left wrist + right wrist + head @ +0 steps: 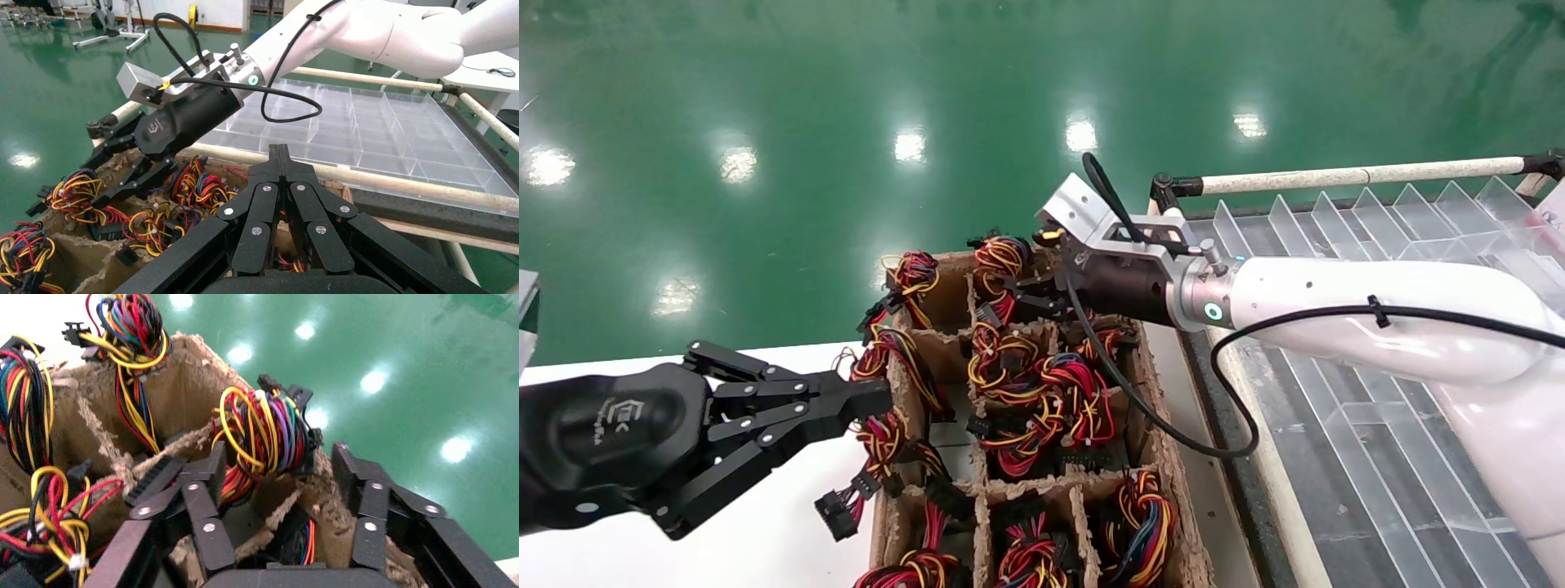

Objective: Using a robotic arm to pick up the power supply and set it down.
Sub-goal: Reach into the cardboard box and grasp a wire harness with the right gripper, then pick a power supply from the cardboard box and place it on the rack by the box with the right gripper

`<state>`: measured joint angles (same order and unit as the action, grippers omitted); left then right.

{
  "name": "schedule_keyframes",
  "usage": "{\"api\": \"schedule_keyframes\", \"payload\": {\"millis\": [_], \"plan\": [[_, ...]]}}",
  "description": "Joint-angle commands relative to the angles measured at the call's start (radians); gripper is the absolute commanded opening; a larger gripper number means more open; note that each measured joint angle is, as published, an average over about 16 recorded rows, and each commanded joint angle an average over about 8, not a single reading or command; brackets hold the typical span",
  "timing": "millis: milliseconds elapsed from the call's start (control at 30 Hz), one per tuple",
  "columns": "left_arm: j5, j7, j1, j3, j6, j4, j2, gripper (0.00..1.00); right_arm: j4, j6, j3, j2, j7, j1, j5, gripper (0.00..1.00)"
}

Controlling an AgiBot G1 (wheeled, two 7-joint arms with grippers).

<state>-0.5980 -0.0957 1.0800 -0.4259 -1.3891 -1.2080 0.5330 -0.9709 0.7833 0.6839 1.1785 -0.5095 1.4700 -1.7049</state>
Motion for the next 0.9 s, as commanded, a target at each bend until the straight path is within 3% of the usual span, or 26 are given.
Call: {"api": "schedule_keyframes", "payload": {"millis": [33, 900], "plan": [[0.0, 0.0, 0.0, 0.0, 0.0, 0.0, 0.0, 0.0, -0.013, 0.0, 0.002, -0.007, -0.011, -0.005, -0.006, 0.0], [0.0, 0.0, 0.0, 0.0, 0.0, 0.0, 0.0, 0.0, -0.075, -0.042, -0.025, -0.017, -0.007, -0.03, 0.022, 0.0]]}}
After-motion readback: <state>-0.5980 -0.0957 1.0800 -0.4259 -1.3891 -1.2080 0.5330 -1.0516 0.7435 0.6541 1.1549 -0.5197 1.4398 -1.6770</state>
